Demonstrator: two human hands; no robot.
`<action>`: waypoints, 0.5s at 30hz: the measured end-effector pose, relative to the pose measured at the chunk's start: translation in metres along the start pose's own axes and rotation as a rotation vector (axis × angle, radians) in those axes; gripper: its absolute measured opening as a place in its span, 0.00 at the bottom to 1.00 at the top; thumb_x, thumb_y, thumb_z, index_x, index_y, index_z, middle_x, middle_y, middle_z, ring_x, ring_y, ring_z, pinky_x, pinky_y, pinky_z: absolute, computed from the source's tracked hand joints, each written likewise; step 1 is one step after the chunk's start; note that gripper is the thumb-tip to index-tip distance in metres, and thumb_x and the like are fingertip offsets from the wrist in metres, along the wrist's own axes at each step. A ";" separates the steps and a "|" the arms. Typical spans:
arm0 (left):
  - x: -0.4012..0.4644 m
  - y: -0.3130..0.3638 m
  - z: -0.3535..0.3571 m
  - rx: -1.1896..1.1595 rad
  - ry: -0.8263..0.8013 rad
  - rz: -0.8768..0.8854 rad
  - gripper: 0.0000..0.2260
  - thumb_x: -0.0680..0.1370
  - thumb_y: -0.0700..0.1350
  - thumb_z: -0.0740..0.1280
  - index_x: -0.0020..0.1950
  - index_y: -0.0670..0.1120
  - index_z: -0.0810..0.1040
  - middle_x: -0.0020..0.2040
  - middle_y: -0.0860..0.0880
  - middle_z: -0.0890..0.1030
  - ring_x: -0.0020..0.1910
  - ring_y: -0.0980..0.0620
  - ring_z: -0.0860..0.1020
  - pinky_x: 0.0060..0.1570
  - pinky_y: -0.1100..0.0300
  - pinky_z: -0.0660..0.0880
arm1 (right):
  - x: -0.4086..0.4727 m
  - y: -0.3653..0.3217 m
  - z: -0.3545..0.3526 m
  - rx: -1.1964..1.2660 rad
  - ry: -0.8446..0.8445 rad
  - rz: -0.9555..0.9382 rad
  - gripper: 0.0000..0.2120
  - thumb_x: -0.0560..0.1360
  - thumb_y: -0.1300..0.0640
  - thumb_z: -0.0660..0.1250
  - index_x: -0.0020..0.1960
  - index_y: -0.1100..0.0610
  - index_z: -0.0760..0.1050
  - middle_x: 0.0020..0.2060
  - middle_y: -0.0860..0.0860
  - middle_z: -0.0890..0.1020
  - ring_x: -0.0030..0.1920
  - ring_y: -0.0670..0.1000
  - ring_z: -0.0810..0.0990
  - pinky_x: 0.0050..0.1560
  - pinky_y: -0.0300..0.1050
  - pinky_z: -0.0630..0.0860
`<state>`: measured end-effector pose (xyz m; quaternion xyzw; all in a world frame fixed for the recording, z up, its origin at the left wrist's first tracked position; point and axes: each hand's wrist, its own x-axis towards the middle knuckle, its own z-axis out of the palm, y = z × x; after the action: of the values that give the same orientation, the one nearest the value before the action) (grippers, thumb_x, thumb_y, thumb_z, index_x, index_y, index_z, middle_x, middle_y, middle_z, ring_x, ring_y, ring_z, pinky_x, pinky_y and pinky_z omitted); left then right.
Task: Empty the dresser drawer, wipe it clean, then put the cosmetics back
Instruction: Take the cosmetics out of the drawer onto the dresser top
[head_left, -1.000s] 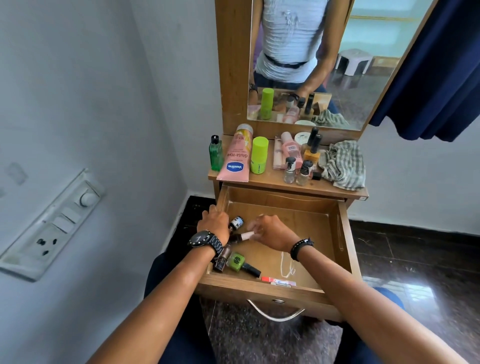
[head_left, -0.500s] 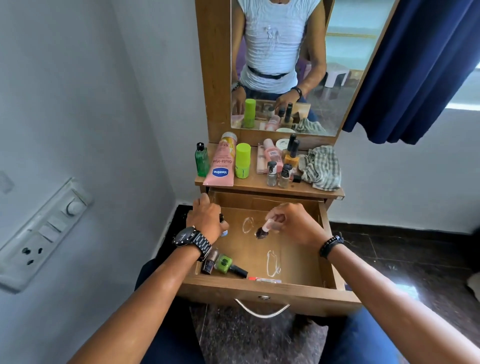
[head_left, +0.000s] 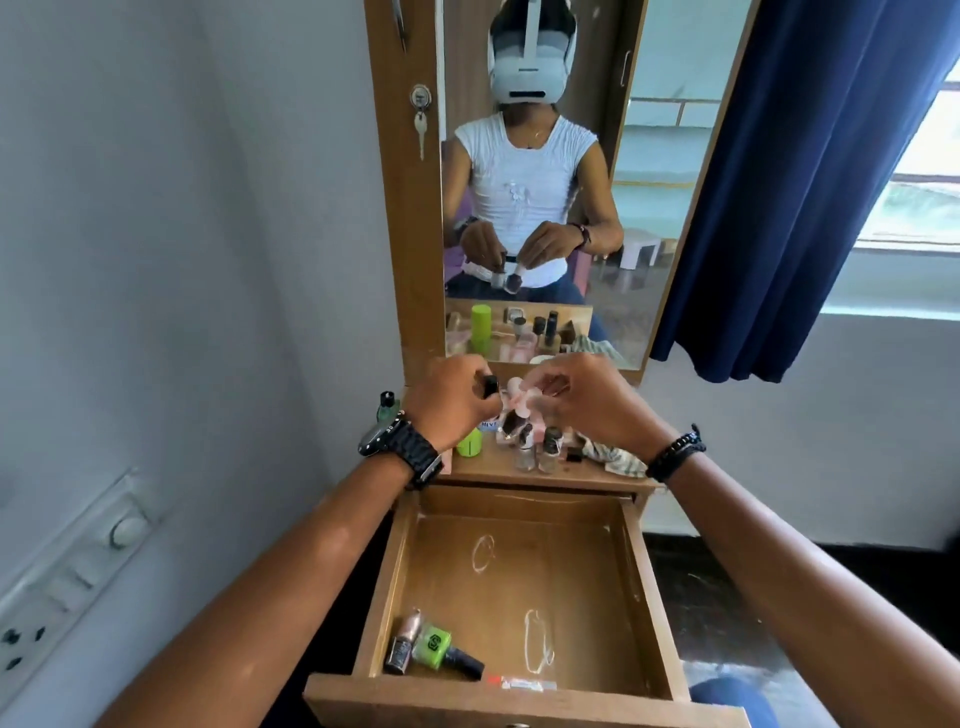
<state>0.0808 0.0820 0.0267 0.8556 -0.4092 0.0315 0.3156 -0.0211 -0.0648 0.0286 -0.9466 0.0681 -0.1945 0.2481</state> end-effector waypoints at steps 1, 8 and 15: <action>0.009 0.003 -0.003 -0.024 0.002 0.002 0.07 0.72 0.45 0.70 0.45 0.41 0.79 0.33 0.51 0.75 0.31 0.55 0.72 0.30 0.64 0.66 | 0.008 0.000 -0.004 -0.009 0.002 0.012 0.02 0.73 0.59 0.70 0.45 0.56 0.81 0.38 0.45 0.80 0.36 0.39 0.76 0.36 0.28 0.70; 0.080 -0.004 -0.001 0.002 0.029 -0.072 0.08 0.71 0.42 0.71 0.46 0.39 0.80 0.42 0.44 0.79 0.38 0.52 0.73 0.27 0.64 0.61 | 0.081 0.021 -0.004 -0.079 0.055 0.043 0.05 0.69 0.67 0.68 0.43 0.62 0.82 0.40 0.57 0.84 0.41 0.53 0.80 0.39 0.40 0.72; 0.115 -0.036 0.031 0.085 -0.076 -0.136 0.09 0.72 0.44 0.71 0.45 0.39 0.77 0.51 0.39 0.78 0.51 0.42 0.76 0.43 0.57 0.67 | 0.127 0.047 0.034 -0.245 -0.062 0.105 0.07 0.70 0.65 0.65 0.46 0.63 0.81 0.47 0.58 0.83 0.50 0.56 0.79 0.41 0.36 0.63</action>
<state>0.1766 0.0032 0.0188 0.8946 -0.3600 -0.0050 0.2647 0.1072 -0.1193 0.0206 -0.9705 0.1329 -0.1419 0.1427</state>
